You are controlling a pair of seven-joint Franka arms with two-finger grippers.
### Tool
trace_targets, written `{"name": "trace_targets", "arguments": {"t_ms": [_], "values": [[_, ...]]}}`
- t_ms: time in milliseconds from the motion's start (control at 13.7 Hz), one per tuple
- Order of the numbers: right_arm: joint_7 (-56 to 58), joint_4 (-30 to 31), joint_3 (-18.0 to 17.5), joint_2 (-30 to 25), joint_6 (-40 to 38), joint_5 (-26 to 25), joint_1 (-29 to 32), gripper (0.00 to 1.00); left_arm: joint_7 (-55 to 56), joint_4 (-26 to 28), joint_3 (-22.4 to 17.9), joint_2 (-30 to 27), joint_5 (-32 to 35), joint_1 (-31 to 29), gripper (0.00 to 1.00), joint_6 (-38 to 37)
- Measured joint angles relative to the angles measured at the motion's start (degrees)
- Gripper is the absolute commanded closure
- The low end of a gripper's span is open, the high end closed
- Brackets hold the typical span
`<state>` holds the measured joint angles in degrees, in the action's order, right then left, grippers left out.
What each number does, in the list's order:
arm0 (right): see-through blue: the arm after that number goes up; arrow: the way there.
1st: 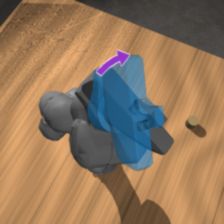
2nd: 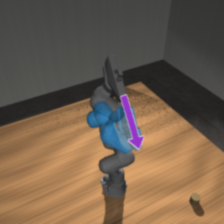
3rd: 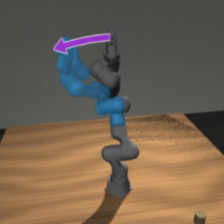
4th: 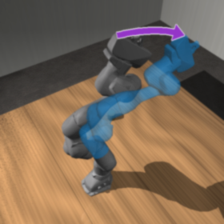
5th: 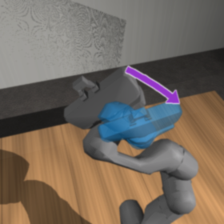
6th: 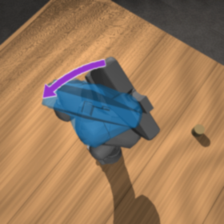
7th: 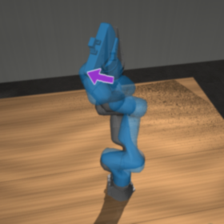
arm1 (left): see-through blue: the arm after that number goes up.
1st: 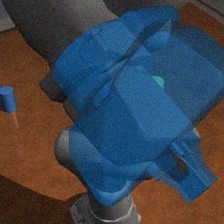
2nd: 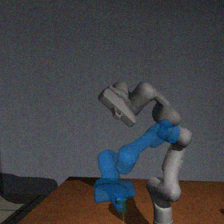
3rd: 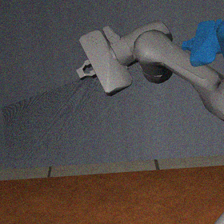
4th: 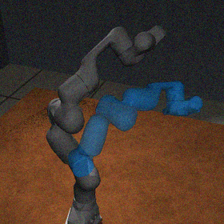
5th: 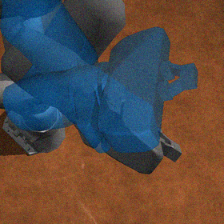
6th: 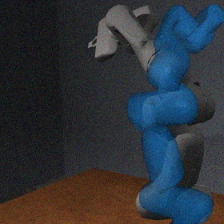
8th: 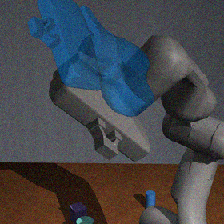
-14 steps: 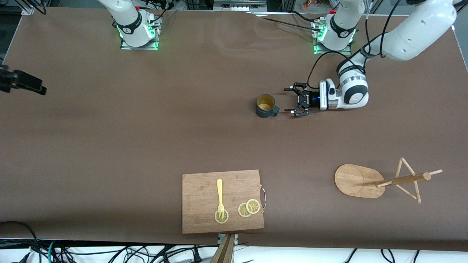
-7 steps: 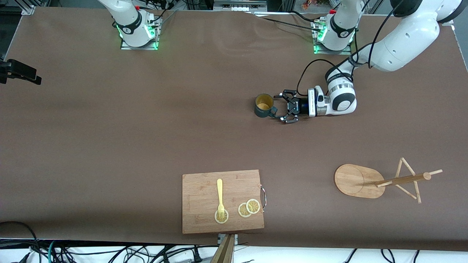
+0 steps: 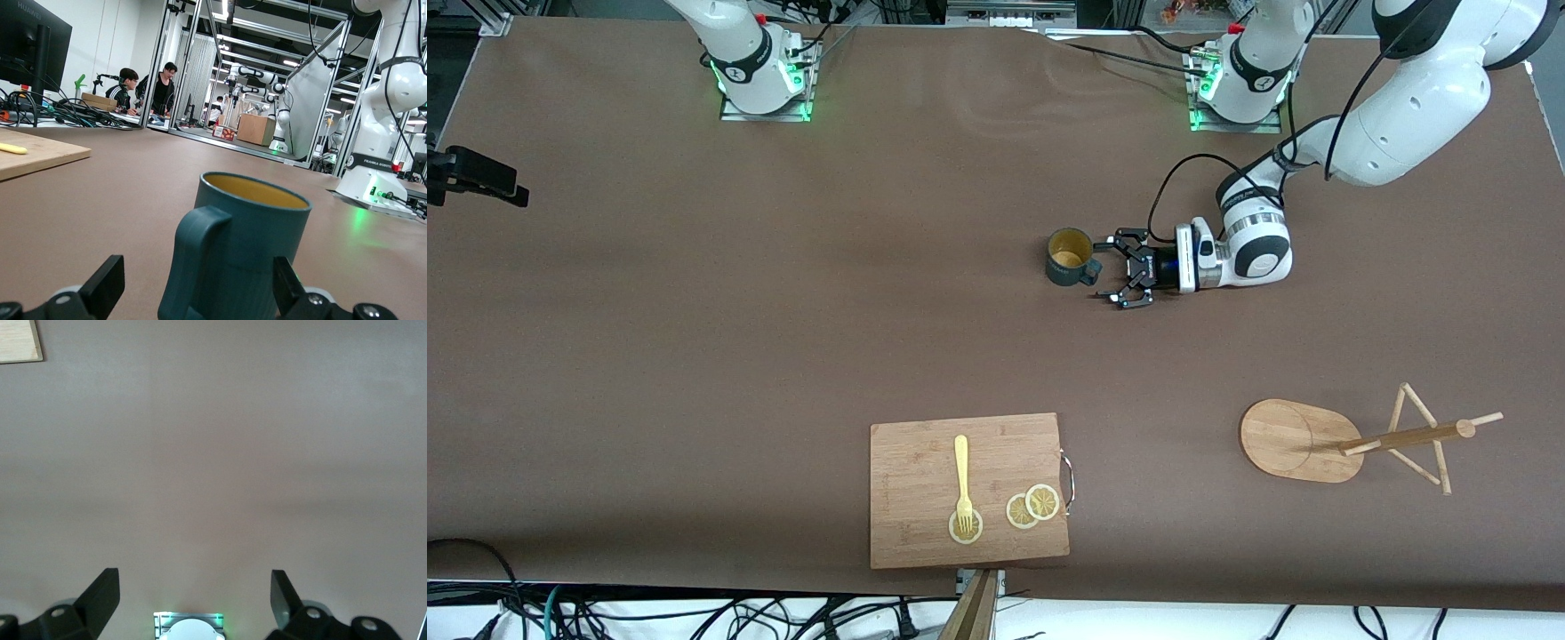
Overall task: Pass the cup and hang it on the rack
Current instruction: 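Close the left gripper around the teal mug's body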
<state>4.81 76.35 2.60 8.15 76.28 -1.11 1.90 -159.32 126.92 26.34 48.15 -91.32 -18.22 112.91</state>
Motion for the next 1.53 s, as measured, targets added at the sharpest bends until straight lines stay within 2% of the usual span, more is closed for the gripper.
{"name": "trace_targets", "arguments": {"t_ms": [219,292,438,658,731,877,950,1096,1535], "values": [[0.00,0.01,0.01,0.00,0.07,0.00,0.08,0.00,-0.13,-0.11,0.00,0.28,0.00,0.17,0.20,0.60],[0.00,0.04,0.08,0.02,0.07,0.00,0.13,0.00,-0.13,-0.11,0.00,0.50,0.00,0.25,0.27,0.70],[0.00,0.06,0.34,0.06,0.09,0.00,0.17,0.00,-0.17,-0.14,0.00,0.91,0.00,0.31,0.28,0.76],[0.01,0.07,0.37,0.10,0.11,0.00,0.17,0.00,-0.22,-0.15,0.00,1.17,0.00,0.32,0.64,0.79],[0.01,0.07,0.37,0.11,0.12,0.00,0.17,0.00,-0.22,-0.13,0.00,1.20,0.00,0.33,0.68,0.81],[0.01,0.07,0.37,0.12,0.12,0.00,0.17,0.00,-0.22,0.01,-0.02,1.31,0.00,0.37,0.69,0.89],[0.01,0.07,0.37,0.13,0.12,0.00,0.17,0.00,-0.22,0.20,-0.05,1.35,0.00,0.37,0.82,0.96],[0.01,0.07,0.37,0.13,0.13,0.00,0.17,0.00,-0.25,0.34,-0.07,1.40,0.00,0.37,1.00,1.42],[0.01,0.07,0.37,0.14,0.13,0.00,0.17,0.00,-1.33,0.34,-0.10,1.37,0.00,-0.01,1.00,1.66]]}}
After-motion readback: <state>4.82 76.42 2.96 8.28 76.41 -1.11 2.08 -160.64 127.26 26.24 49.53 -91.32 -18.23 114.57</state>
